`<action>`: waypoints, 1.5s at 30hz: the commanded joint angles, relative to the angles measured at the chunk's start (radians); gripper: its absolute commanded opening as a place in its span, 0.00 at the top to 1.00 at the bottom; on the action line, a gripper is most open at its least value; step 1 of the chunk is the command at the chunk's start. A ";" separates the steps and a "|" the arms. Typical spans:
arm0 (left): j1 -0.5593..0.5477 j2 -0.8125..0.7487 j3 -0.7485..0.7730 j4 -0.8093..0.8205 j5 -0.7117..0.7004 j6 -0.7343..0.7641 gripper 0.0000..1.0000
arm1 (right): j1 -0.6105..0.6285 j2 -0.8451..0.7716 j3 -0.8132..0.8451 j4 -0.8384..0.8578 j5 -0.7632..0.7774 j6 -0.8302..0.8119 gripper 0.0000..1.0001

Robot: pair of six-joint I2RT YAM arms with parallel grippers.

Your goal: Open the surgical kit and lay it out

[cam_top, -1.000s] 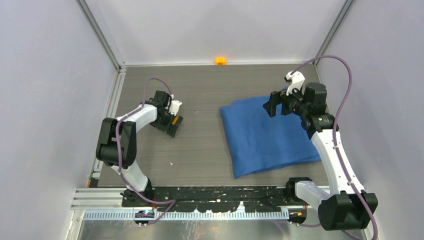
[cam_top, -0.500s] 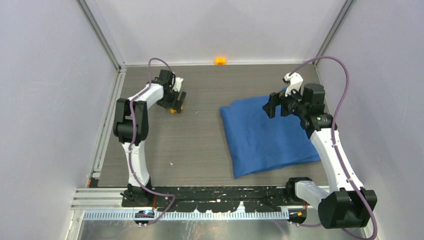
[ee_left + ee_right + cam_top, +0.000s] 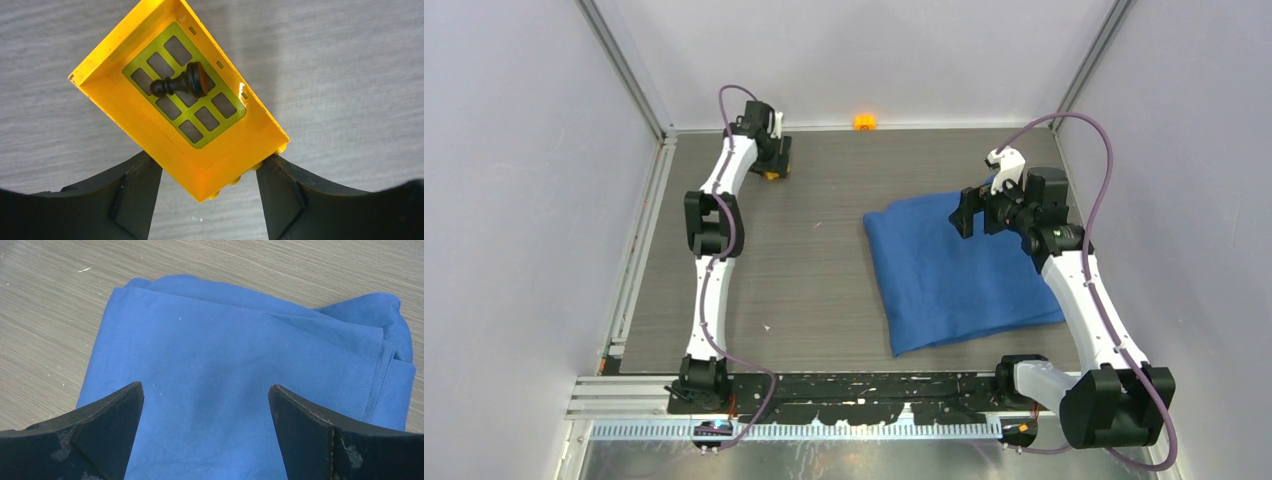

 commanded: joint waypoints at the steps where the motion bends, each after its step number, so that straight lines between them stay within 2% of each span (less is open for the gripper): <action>1: 0.014 0.110 0.175 -0.123 0.005 -0.131 0.31 | -0.004 0.010 0.004 0.025 0.016 -0.025 0.00; 3: 0.022 0.099 0.148 -0.064 0.032 -0.190 0.31 | -0.004 0.016 0.005 0.025 0.018 -0.028 0.00; 8: 0.024 0.123 0.194 -0.013 0.059 -0.277 0.30 | -0.004 0.036 0.008 0.025 0.024 -0.032 0.00; 16: 0.029 0.151 0.147 0.117 0.240 -0.433 0.29 | -0.004 0.042 0.010 0.023 0.030 -0.036 0.00; 28: 0.062 0.208 0.168 0.266 0.242 -0.543 0.25 | -0.004 0.040 0.010 0.021 0.034 -0.034 0.00; 35: 0.063 0.231 0.156 0.357 0.334 -0.609 0.19 | -0.004 0.043 0.013 0.019 0.037 -0.031 0.00; 45: 0.043 0.220 0.075 0.426 0.470 -0.728 0.20 | -0.004 0.044 0.016 0.015 0.037 -0.027 0.00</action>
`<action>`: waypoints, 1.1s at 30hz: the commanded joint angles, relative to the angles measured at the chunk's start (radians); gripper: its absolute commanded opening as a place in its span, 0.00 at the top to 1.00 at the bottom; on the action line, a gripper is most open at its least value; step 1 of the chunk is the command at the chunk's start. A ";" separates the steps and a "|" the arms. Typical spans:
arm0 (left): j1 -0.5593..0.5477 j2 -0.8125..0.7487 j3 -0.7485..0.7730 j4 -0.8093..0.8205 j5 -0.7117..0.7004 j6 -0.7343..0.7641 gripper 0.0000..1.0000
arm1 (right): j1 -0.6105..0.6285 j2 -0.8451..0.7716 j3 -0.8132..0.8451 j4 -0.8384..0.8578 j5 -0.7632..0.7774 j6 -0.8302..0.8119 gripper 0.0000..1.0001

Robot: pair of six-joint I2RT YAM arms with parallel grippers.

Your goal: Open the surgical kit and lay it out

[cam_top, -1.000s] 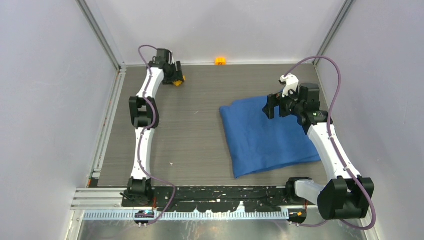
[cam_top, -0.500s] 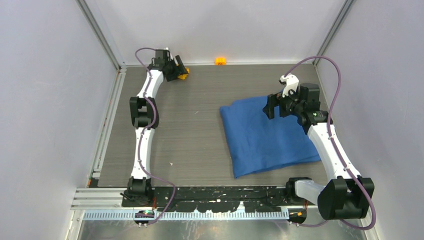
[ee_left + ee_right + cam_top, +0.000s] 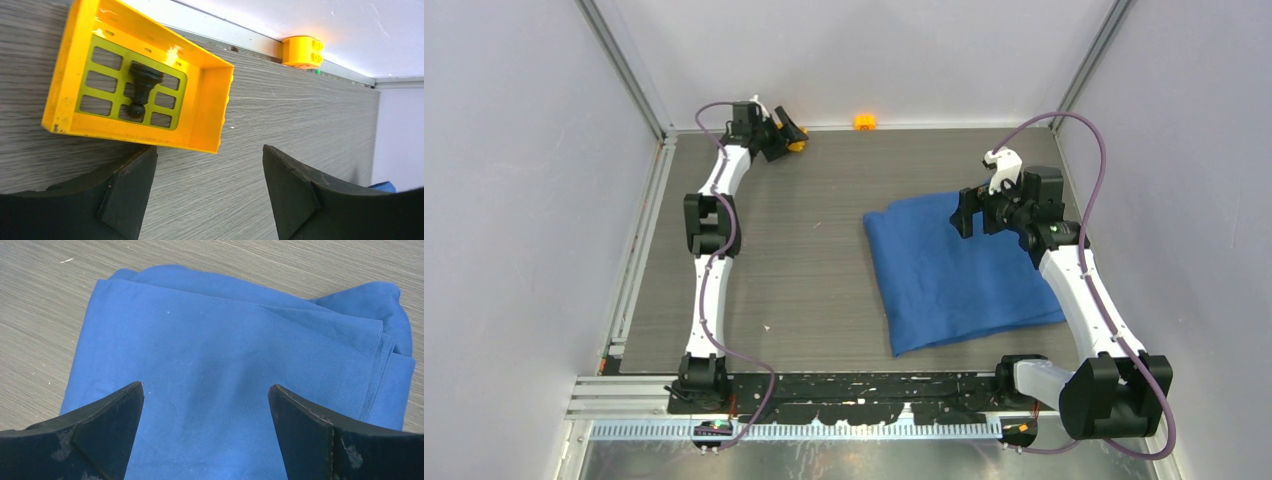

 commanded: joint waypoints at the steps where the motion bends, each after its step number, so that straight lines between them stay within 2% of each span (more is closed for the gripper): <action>1: -0.018 0.035 -0.071 -0.044 0.077 -0.063 0.19 | -0.004 -0.003 0.017 0.014 0.005 -0.005 0.00; 5: -0.005 -0.040 -0.152 -0.047 0.115 -0.076 0.19 | -0.004 -0.008 0.029 0.019 0.077 0.023 0.00; 8: 0.010 -0.159 -0.312 -0.002 0.135 -0.068 0.16 | -0.004 0.010 0.072 -0.014 0.204 0.061 0.00; 13: 0.005 -0.416 -0.572 -0.041 0.160 0.113 0.08 | -0.035 0.046 0.137 -0.144 0.417 0.061 0.00; 16: -0.033 -0.593 -0.767 -0.078 0.207 0.200 0.04 | -0.088 0.026 0.142 -0.230 0.407 0.062 0.00; 18: -0.085 -0.706 -0.902 -0.082 0.255 0.258 0.01 | -0.138 0.009 0.148 -0.312 0.319 0.046 0.01; 21: -0.207 -0.895 -1.056 -0.090 0.252 0.407 0.00 | -0.184 -0.032 0.147 -0.386 0.301 -0.011 0.02; 24: -0.402 -1.053 -1.140 -0.086 0.065 0.617 0.00 | -0.219 -0.105 0.125 -0.392 0.323 -0.025 0.03; 26: -0.545 -1.102 -1.135 -0.101 -0.076 0.762 0.00 | -0.257 -0.124 0.126 -0.398 0.339 0.010 0.03; 29: -0.737 -1.062 -1.017 -0.193 -0.204 0.925 0.00 | -0.333 -0.116 0.141 -0.411 0.308 0.091 0.04; 33: -0.949 -0.927 -0.877 -0.277 -0.303 1.032 0.05 | -0.417 -0.089 0.165 -0.430 0.225 0.154 0.04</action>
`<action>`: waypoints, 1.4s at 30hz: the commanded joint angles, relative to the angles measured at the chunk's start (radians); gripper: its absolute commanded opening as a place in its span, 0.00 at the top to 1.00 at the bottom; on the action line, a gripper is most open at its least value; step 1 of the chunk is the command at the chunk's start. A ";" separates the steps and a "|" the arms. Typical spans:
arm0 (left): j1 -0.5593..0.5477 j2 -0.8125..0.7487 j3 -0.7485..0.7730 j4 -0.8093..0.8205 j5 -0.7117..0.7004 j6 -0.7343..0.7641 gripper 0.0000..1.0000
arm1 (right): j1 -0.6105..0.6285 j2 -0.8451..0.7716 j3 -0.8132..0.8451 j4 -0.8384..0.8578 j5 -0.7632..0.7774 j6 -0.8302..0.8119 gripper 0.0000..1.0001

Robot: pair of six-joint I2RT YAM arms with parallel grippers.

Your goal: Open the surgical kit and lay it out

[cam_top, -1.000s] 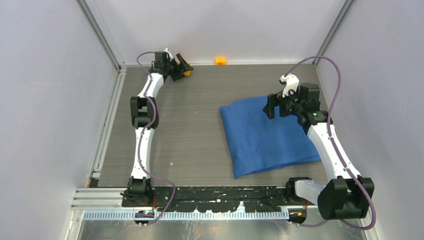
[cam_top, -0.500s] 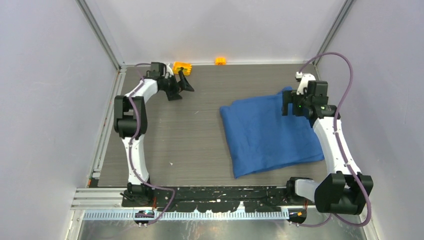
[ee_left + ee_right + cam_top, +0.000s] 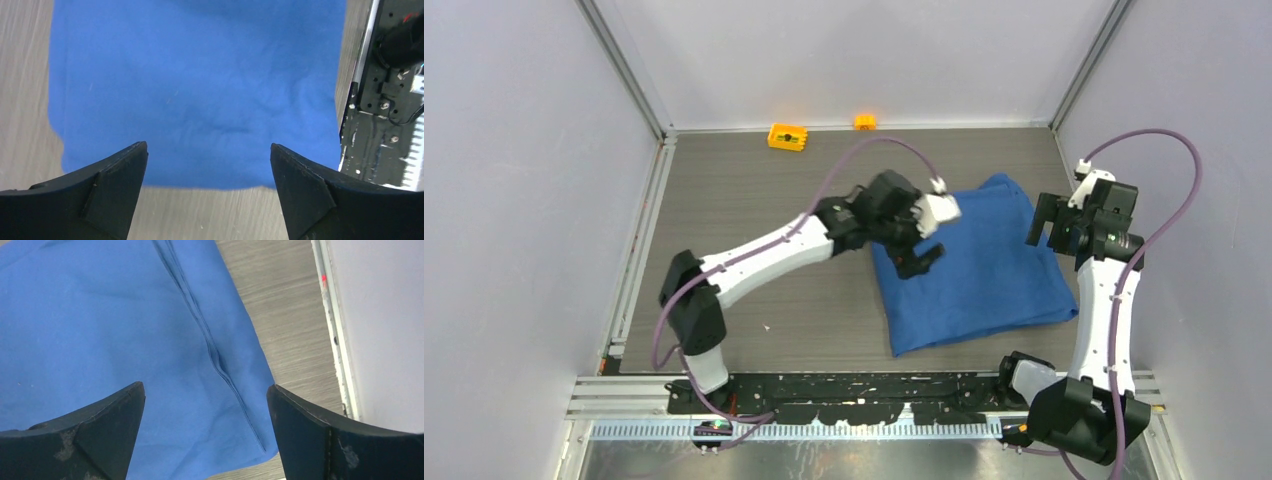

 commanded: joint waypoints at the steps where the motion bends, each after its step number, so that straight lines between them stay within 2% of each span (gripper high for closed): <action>1: -0.169 0.145 0.118 -0.125 -0.221 0.256 0.06 | -0.074 0.029 0.051 -0.028 -0.094 0.089 0.04; 5: -0.335 0.273 0.192 -0.109 -0.342 0.361 0.07 | -0.095 0.026 0.040 -0.049 -0.126 0.078 0.05; 12: -0.428 0.389 0.220 -0.062 -0.380 0.354 0.05 | -0.104 -0.009 -0.001 -0.056 -0.138 0.033 0.05; 20: -0.425 0.387 0.136 0.030 -0.504 0.373 0.05 | -0.105 0.059 -0.010 -0.054 -0.168 0.018 0.05; 33: -0.342 0.329 0.009 0.049 -0.487 0.341 0.05 | -0.108 0.446 0.050 0.059 -0.172 0.047 0.10; 38: -0.339 0.321 -0.011 0.055 -0.485 0.337 0.05 | -0.108 0.526 0.070 0.096 -0.169 0.033 0.11; 42: -0.336 0.327 -0.011 0.051 -0.487 0.329 0.05 | -0.108 0.611 0.096 0.066 -0.229 0.021 0.14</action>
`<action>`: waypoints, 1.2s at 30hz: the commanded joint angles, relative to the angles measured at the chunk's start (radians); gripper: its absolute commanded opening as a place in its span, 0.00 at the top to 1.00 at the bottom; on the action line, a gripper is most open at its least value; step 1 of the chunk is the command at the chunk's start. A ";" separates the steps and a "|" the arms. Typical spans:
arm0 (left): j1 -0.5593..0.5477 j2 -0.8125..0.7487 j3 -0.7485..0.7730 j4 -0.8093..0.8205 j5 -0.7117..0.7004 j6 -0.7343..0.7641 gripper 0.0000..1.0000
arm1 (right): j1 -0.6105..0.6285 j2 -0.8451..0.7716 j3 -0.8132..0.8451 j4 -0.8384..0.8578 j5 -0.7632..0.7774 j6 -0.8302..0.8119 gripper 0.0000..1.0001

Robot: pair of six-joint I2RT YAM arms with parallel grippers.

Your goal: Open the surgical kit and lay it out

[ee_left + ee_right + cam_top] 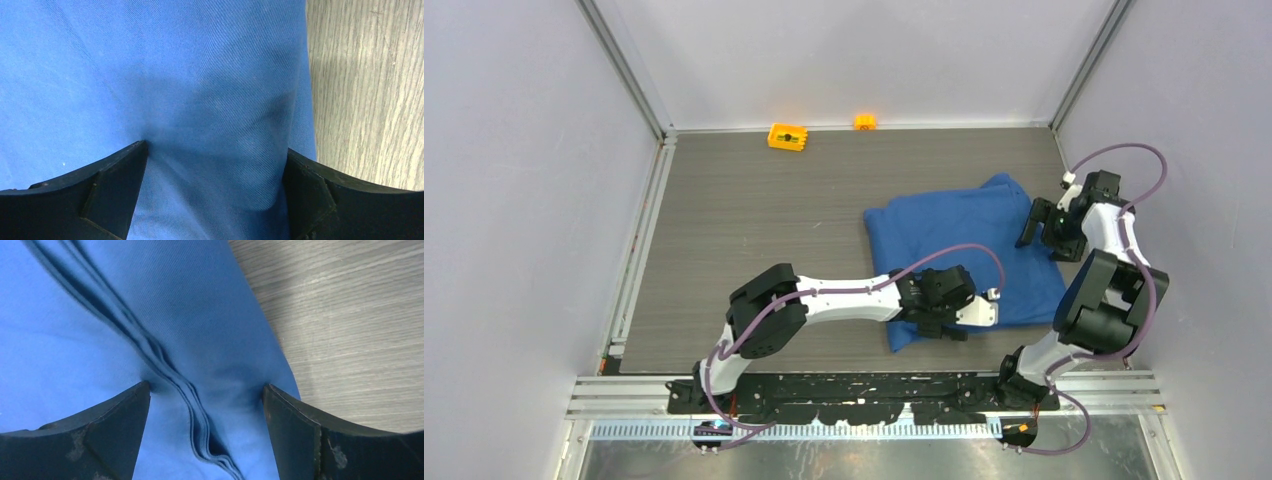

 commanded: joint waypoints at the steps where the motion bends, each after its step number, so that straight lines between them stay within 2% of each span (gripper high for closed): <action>1: 0.043 -0.025 -0.023 -0.064 -0.055 -0.010 0.05 | 0.002 0.097 0.038 0.008 -0.080 -0.016 0.15; 5: 0.076 -0.026 -0.023 -0.077 -0.052 -0.060 0.07 | 0.032 0.137 0.044 0.002 -0.101 -0.019 0.19; 12: 0.173 -0.058 -0.060 -0.110 -0.053 -0.099 0.09 | 0.193 0.169 0.066 0.039 -0.102 0.048 0.27; 22: 0.416 -0.153 -0.207 -0.096 -0.075 -0.037 0.09 | 0.401 0.320 0.220 0.164 -0.150 0.276 0.33; 26: 0.511 -0.150 -0.206 -0.111 -0.070 -0.015 0.10 | 0.445 0.392 0.327 0.189 -0.143 0.309 0.33; 31: 0.553 -0.117 -0.179 -0.113 -0.101 0.016 0.10 | 0.494 0.507 0.454 0.179 -0.174 0.342 0.33; 36: 0.605 -0.090 -0.133 -0.157 -0.094 -0.004 0.10 | 0.526 0.568 0.515 0.182 -0.195 0.368 0.33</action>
